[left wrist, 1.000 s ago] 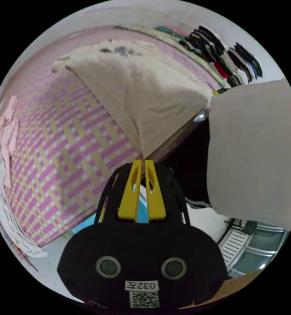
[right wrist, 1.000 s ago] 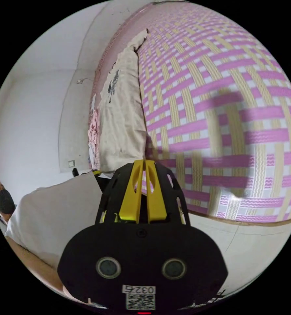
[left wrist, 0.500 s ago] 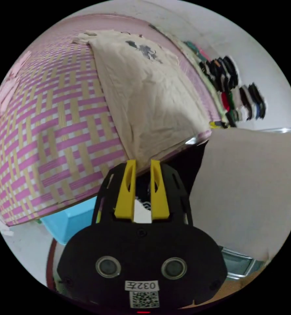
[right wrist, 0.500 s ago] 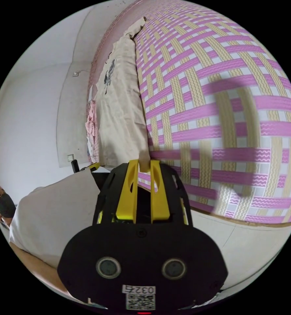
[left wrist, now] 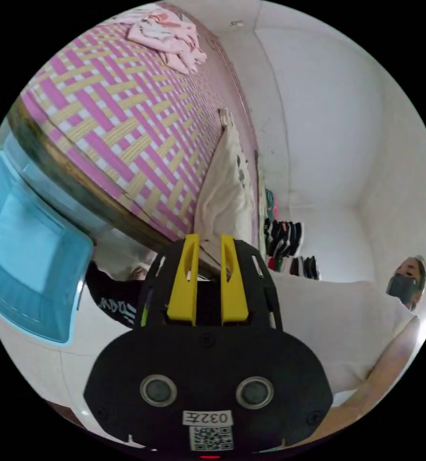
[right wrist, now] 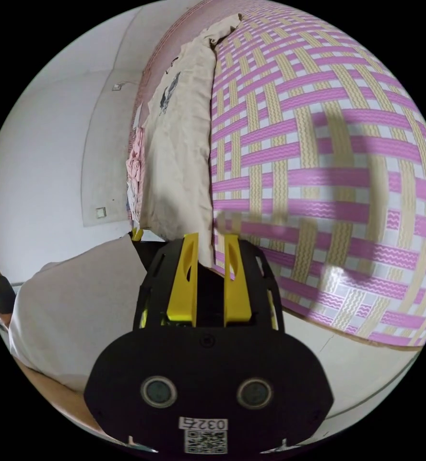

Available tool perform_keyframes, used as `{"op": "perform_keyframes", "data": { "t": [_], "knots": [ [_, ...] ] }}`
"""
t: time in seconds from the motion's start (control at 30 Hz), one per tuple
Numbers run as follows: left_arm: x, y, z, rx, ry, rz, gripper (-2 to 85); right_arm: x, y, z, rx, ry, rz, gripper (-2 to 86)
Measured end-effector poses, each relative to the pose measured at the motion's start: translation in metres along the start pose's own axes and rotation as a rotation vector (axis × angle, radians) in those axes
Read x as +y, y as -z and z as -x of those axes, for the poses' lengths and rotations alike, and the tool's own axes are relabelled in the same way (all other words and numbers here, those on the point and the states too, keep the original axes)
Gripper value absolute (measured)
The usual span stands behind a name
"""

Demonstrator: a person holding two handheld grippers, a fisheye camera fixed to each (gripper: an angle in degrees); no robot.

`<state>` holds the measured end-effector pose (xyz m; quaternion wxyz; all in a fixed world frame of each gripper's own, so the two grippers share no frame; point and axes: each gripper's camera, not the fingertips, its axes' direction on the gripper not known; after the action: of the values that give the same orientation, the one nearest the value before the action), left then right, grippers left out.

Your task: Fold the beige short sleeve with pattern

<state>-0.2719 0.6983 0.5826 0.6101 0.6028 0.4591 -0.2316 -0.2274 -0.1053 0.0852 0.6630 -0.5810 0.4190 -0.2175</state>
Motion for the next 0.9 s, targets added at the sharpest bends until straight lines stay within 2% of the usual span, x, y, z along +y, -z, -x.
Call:
{"op": "perform_keyframes", "data": {
  "t": [0.07,0.2,0.33,0.4,0.47,0.53,0.6,0.63,0.7,0.77,0.83,0.9],
  "knots": [
    [0.0,0.011,-0.004,-0.126,-0.017,-0.027,5.0,-0.001,-0.003,0.0,0.002,-0.003,0.023,8.5],
    [-0.014,0.011,-0.016,-0.243,-0.049,-0.001,8.4,0.002,-0.009,0.0,-0.01,-0.03,0.074,8.6],
    [-0.045,-0.018,-0.037,-0.327,-0.067,0.11,10.0,0.01,-0.012,-0.004,-0.027,-0.055,0.098,8.5],
    [-0.057,-0.041,-0.047,-0.428,-0.08,0.235,9.0,0.011,-0.013,-0.007,-0.044,-0.076,0.102,8.3],
    [-0.065,-0.066,-0.054,-0.615,-0.079,0.367,5.7,0.014,-0.012,-0.015,-0.087,-0.114,0.1,8.6],
    [-0.068,-0.071,-0.061,-0.655,-0.11,0.371,0.9,0.017,-0.014,-0.019,-0.121,-0.127,0.103,9.0],
    [-0.072,-0.065,-0.066,-0.589,-0.123,0.352,-0.2,0.021,-0.016,-0.022,-0.151,-0.139,0.112,9.5],
    [-0.077,-0.06,-0.068,-0.497,-0.121,0.349,-0.5,0.026,-0.016,-0.025,-0.168,-0.149,0.103,9.7],
    [-0.084,-0.047,-0.075,-0.253,-0.18,0.314,-0.7,0.034,-0.014,-0.031,-0.197,-0.167,0.07,9.7],
    [-0.089,-0.017,-0.085,0.178,-0.334,0.19,-0.9,0.046,-0.012,-0.041,-0.247,-0.188,0.031,9.6],
    [-0.093,0.003,-0.07,0.32,-0.361,0.133,-1.0,0.056,-0.012,-0.048,-0.286,-0.199,0.002,9.4],
    [-0.097,0.018,-0.038,0.307,-0.306,0.118,-1.0,0.066,-0.013,-0.054,-0.325,-0.207,-0.03,8.9]
  ]
}}
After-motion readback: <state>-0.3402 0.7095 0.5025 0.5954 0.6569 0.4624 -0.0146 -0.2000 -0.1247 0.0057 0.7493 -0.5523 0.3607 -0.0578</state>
